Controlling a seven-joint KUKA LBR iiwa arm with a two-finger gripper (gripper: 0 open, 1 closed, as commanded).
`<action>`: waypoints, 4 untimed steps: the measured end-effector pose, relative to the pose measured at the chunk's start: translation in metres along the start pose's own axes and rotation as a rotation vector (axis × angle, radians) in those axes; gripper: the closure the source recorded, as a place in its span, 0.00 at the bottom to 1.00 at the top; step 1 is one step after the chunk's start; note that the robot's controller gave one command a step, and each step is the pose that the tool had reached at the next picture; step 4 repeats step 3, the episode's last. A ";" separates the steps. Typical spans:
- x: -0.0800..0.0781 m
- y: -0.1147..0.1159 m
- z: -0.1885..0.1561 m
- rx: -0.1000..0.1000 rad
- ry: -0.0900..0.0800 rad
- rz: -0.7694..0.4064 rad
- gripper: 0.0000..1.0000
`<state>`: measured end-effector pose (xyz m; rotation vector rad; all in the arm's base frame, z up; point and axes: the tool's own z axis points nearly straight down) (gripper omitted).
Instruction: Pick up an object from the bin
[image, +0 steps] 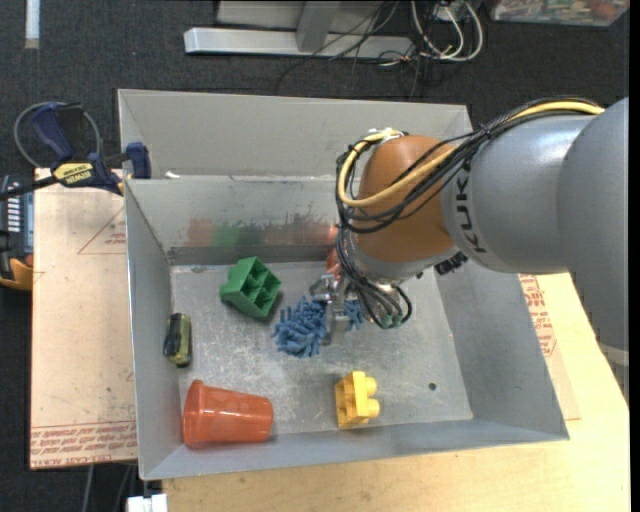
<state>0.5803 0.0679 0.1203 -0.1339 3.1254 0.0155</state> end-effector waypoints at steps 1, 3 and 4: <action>0.001 0.000 -0.013 0.000 0.003 0.000 1.00; -0.001 0.001 -0.037 -0.001 -0.001 0.001 1.00; -0.001 0.001 -0.037 -0.001 -0.001 0.001 1.00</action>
Offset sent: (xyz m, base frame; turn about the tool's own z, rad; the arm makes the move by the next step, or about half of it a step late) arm -0.0009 0.0000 0.0336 0.0002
